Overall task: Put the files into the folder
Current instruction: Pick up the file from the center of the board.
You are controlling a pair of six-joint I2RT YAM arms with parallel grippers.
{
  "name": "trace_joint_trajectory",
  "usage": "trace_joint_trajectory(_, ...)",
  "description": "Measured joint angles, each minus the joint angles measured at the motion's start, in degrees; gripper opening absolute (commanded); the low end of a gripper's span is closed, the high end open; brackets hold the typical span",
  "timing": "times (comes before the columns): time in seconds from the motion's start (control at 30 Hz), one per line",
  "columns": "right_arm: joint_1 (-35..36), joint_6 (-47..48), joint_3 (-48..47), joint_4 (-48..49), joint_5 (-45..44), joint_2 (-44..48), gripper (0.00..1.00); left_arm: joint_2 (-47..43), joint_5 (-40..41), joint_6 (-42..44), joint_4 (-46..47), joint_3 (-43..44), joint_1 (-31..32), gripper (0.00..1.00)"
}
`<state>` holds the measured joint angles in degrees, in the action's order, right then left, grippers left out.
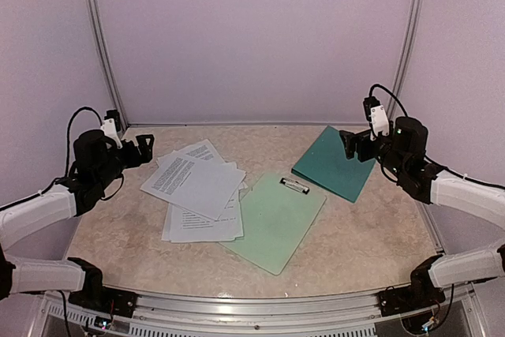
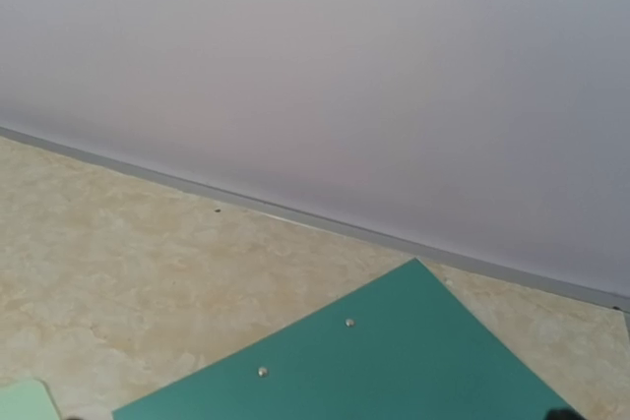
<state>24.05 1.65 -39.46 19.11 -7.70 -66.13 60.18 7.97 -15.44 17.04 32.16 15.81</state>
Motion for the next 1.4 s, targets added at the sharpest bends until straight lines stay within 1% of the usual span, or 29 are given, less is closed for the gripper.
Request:
trace_joint_trajectory(0.33, 0.9, 0.2, 0.1, -0.2, -0.3, 1.0, 0.99, -0.1, 1.1, 0.5, 0.0, 0.0, 0.6, 0.99)
trace_joint_trajectory(0.57, 3.0, 0.6, -0.6, -3.4, -3.3, 1.1, 0.99, -1.5, 1.6, 0.0, 0.0, -0.8, 1.0, 0.99)
trace_joint_trajectory(0.77, 4.2, 1.4, -5.6, -10.2, -7.6, 0.9, 0.99, -3.0, 3.3, -1.3, -1.0, -1.9, 1.7, 0.99)
trace_joint_trajectory(0.87, 6.2, 2.7, -8.8, -12.1, -8.5, -0.8, 0.99, -2.8, 4.5, -2.3, -2.3, -1.9, 3.2, 0.99)
trace_joint_trajectory(1.0, 12.0, 4.9, -11.8, -12.9, -12.2, -5.8, 0.99, -0.8, 6.8, -4.2, -6.6, -1.1, 6.1, 0.99)
trace_joint_trajectory(1.13, 18.1, 6.9, -15.8, -13.0, -14.7, -15.0, 0.99, 1.1, 9.7, -7.9, -10.8, -0.5, 9.6, 0.99)
trace_joint_trajectory(1.2, 19.5, 6.7, -17.9, -13.3, -13.6, -19.5, 0.99, 1.1, 10.0, -10.7, -11.8, -1.1, 10.1, 0.99)
trace_joint_trajectory(1.4, 21.1, 2.2, -27.6, -13.6, -4.3, -32.5, 0.99, 0.1, 10.5, -19.9, -13.5, -4.5, 10.3, 0.99)
